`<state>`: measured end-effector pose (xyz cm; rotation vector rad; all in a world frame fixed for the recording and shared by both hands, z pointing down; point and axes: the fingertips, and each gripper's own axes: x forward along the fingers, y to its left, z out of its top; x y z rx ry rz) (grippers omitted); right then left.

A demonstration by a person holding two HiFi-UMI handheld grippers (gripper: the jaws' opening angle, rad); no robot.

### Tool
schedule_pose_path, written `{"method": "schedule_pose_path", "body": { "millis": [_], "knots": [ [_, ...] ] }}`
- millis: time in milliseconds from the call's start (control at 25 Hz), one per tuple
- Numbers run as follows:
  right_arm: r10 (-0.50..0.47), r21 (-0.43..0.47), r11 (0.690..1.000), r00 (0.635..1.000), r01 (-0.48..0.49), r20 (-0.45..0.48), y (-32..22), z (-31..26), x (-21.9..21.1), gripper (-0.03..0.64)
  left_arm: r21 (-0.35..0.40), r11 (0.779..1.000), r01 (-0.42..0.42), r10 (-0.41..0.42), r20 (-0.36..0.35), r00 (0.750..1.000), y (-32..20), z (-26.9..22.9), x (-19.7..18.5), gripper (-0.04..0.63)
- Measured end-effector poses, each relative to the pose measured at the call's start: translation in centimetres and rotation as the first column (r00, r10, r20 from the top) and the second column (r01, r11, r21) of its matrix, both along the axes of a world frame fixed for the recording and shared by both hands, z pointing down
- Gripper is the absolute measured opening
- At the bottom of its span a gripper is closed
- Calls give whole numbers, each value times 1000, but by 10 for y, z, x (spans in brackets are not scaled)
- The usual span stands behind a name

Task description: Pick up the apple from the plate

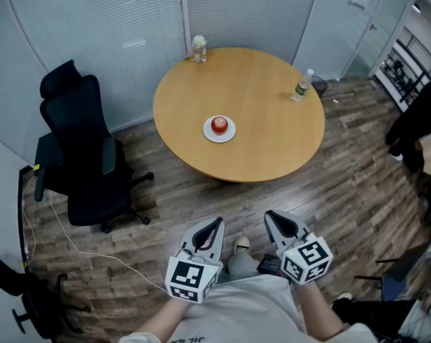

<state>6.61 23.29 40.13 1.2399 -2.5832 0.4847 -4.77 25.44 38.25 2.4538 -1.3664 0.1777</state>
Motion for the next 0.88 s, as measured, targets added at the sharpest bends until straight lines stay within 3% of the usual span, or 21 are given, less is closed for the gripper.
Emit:
{"method": "schedule_pose_path", "body": {
  "millis": [400,880],
  "knots": [
    [-37,-10,999,999,37,19,-61,14,-10,35,-17,999,52,-51,26,998,-53,16,-13,3],
    [-115,14,993,993,115,33,-217,2,7,35,-14,992,129,-128,28,991,-205,9,2,3]
  ]
}}
